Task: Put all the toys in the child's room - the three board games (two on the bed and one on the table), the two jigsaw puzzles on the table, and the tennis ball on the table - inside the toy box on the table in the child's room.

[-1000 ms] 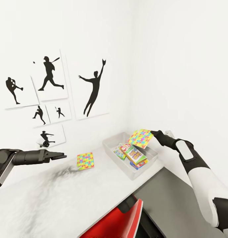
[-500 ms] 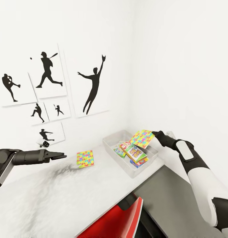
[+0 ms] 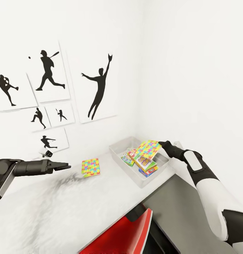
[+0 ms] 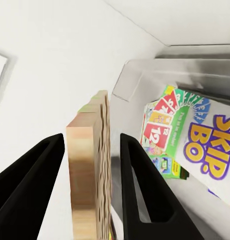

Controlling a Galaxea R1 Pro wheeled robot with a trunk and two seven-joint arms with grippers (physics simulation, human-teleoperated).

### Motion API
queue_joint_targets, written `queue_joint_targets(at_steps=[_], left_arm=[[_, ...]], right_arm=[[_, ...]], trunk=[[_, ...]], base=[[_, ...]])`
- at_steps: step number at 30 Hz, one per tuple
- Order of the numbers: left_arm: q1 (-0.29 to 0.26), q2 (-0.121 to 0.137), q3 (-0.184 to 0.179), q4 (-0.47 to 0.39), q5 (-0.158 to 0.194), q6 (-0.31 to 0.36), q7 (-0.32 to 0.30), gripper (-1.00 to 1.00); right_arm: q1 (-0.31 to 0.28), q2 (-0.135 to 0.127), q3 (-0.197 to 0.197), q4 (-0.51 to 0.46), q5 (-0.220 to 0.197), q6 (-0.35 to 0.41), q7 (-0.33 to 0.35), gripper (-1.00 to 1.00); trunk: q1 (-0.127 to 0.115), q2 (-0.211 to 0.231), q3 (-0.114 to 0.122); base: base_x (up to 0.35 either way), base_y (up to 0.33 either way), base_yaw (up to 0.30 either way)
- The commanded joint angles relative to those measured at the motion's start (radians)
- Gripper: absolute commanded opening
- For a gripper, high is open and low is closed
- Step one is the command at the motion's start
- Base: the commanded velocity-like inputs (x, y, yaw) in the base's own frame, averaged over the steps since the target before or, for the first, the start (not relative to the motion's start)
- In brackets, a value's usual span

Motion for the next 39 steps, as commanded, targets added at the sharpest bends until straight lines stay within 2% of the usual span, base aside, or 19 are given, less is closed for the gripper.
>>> queue_joint_targets(at_steps=[1,11,13,15,20,23,28,36,39], left_arm=[[-0.001,0.001,-0.002,0.000,0.001,0.011,-0.004,1.00],[-0.001,-0.004,-0.006,-0.009,0.003,0.011,-0.004,1.00],[-0.001,-0.023,-0.006,-0.012,0.003,0.012,-0.004,1.00],[-0.014,-0.057,-0.004,-0.013,0.003,0.015,-0.004,1.00],[-0.096,-0.125,-0.003,-0.015,0.001,0.019,-0.004,1.00],[-0.133,-0.143,-0.002,-0.015,0.003,0.019,-0.004,1.00],[-0.163,-0.147,0.001,-0.015,0.000,0.019,-0.004,1.00],[-0.171,-0.141,0.006,-0.015,0.000,0.017,-0.004,1.00],[-0.171,-0.140,0.021,-0.015,-0.001,0.014,-0.004,1.00]], right_arm=[[-0.006,0.003,-0.004,0.003,0.002,0.006,0.001,-1.00],[-0.061,0.018,-0.004,0.067,0.001,0.004,-0.006,-1.00],[-0.072,0.018,-0.004,0.070,0.001,0.004,-0.006,-1.00],[-0.079,0.018,-0.004,0.072,0.001,0.005,-0.006,-1.00],[-0.085,0.019,-0.004,0.074,0.000,0.004,-0.005,-1.00],[-0.093,0.019,-0.004,0.074,0.000,0.004,-0.005,-1.00],[-0.096,0.020,-0.004,0.074,0.000,0.005,-0.005,-1.00],[-0.097,0.019,-0.004,0.072,0.000,0.008,-0.004,-1.00],[-0.097,0.017,-0.004,0.072,0.000,0.008,-0.003,-1.00]], trunk=[[0.001,-0.002,-0.004],[0.001,-0.002,-0.020],[0.001,-0.002,-0.024],[0.001,-0.002,-0.027],[0.001,-0.002,-0.035],[0.001,-0.002,-0.040],[0.001,-0.002,-0.048],[0.001,-0.002,-0.062],[0.001,-0.002,-0.067]], base=[[0.000,0.000,0.000],[0.000,0.000,0.000],[0.000,0.000,0.000],[0.000,0.000,0.000],[0.000,0.000,0.000],[0.000,0.000,0.000],[0.000,0.000,0.000],[0.000,0.000,0.000],[0.000,0.000,0.000]])
